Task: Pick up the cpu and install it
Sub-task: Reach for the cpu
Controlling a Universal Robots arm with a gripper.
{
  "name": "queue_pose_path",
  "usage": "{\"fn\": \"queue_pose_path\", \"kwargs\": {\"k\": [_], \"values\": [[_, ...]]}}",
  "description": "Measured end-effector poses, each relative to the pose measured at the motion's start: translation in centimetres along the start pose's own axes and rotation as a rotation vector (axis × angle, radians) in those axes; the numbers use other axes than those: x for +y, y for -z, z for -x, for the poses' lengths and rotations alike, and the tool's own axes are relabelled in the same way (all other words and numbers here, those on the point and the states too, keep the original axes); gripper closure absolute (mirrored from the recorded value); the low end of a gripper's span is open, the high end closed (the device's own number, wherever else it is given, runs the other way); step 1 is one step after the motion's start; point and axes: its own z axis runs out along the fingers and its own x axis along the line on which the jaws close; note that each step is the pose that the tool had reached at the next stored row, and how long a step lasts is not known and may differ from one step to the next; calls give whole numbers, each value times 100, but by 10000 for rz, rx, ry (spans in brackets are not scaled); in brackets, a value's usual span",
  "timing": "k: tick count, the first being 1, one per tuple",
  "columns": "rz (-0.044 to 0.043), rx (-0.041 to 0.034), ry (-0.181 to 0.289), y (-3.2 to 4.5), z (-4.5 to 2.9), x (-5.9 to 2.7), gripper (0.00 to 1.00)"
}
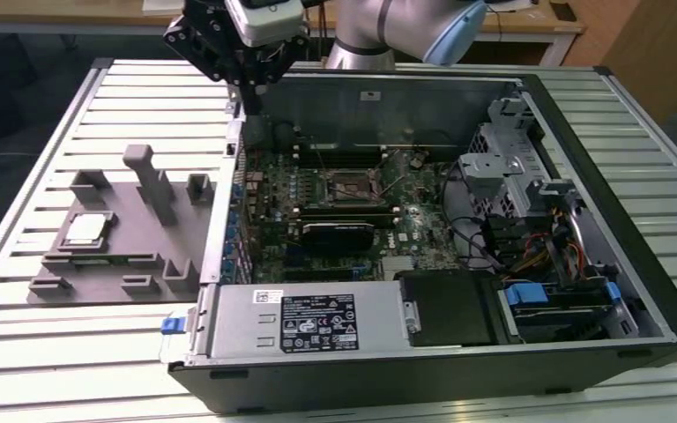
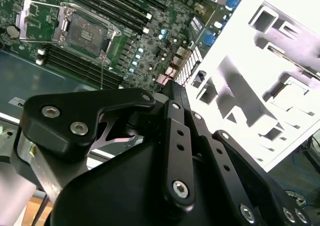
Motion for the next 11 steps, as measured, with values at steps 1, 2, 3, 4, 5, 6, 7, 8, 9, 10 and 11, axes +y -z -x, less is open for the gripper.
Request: {"fn": "queue_pose_path", "kwargs": {"k": [1, 2, 3, 4, 5, 6, 7, 8, 9, 10, 11], "values": [[0, -1, 0, 0, -9, -1, 89], [0, 0, 0, 1, -19, -1, 89], [0, 0, 0, 1, -28, -2, 89], [0, 0, 0, 1, -39, -3, 89], [0, 0, 0, 1, -53, -4, 89], [0, 0, -1, 2, -66, -5, 89], [0, 0, -2, 2, -79, -6, 89], [0, 0, -2, 3, -93, -7, 89], [0, 0, -2, 3, -108, -8, 89], [0, 0, -2, 4, -123, -9, 89], [0, -1, -3, 4, -137, -11, 89]]}}
